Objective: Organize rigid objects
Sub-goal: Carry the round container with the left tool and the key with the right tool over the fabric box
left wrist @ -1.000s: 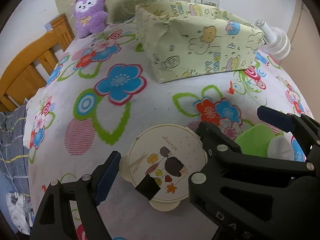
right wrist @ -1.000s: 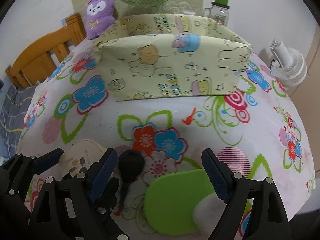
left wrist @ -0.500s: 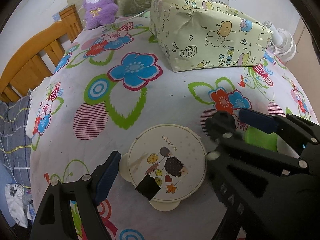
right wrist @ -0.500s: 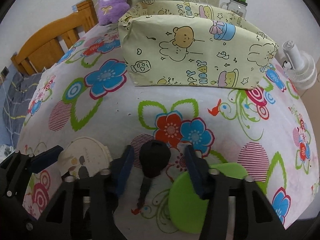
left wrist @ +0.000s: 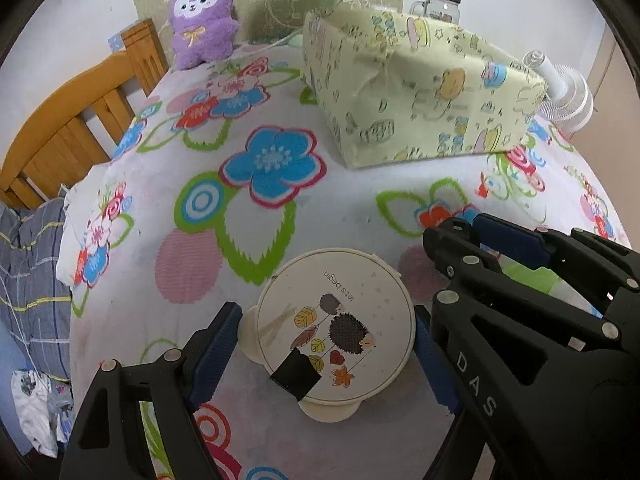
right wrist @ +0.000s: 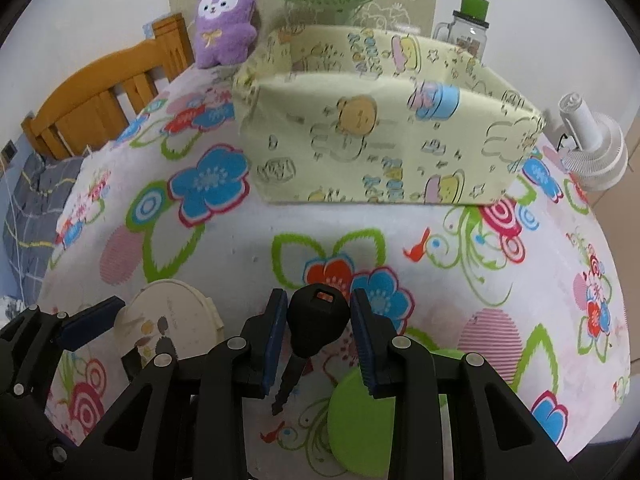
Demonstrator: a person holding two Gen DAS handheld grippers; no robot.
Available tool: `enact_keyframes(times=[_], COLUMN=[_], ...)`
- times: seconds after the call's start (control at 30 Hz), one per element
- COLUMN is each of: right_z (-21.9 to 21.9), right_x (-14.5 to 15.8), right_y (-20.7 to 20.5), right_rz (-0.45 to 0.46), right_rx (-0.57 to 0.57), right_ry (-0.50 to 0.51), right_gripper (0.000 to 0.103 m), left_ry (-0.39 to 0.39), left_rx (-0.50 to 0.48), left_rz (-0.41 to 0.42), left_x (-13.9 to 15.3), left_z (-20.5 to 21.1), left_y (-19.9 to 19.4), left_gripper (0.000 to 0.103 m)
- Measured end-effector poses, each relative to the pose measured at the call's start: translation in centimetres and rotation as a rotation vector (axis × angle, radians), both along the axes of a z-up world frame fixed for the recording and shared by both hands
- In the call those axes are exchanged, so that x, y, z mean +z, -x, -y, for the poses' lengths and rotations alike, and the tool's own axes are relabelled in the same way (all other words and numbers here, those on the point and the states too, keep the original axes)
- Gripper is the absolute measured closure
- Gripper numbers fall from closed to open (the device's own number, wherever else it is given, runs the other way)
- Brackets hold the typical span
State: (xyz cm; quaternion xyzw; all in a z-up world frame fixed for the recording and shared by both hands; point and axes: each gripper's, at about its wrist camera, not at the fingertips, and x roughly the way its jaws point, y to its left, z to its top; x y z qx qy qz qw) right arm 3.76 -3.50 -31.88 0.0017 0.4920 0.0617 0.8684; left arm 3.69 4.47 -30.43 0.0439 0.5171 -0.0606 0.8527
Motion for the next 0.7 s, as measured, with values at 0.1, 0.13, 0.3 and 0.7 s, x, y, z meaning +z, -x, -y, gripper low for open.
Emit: enact_keyframes(times=[0.1, 0.13, 0.3, 0.7], right_z=[0.6, 0.9, 2.2, 5.4], right_x=[0.9, 1.2, 2.8, 6.9], right_y=[-0.2, -0.3, -0.6, -0.9], right_rz=[0.015, 0.018, 0.041, 0.099], right_rx=[-0.017, -0.021, -0.033, -0.042], right_ry=[-0.001, -0.003, -0.01, 0.0], right_gripper=[0.068, 0.068, 0.068, 0.068], left_ry=[0.0, 0.0, 0.0, 0.027], left_rx=[-0.01, -0.013, -0.027, -0.019], left_rz=[0.016, 0.021, 0.047, 0.11], left_x=[0.9, 1.2, 2.7, 6.5], left_z=[0.6, 0.8, 1.9, 4.8], left_y=[-0.4, -0.5, -0.8, -1.2], left_gripper=[0.018, 0.018, 0.018, 0.018])
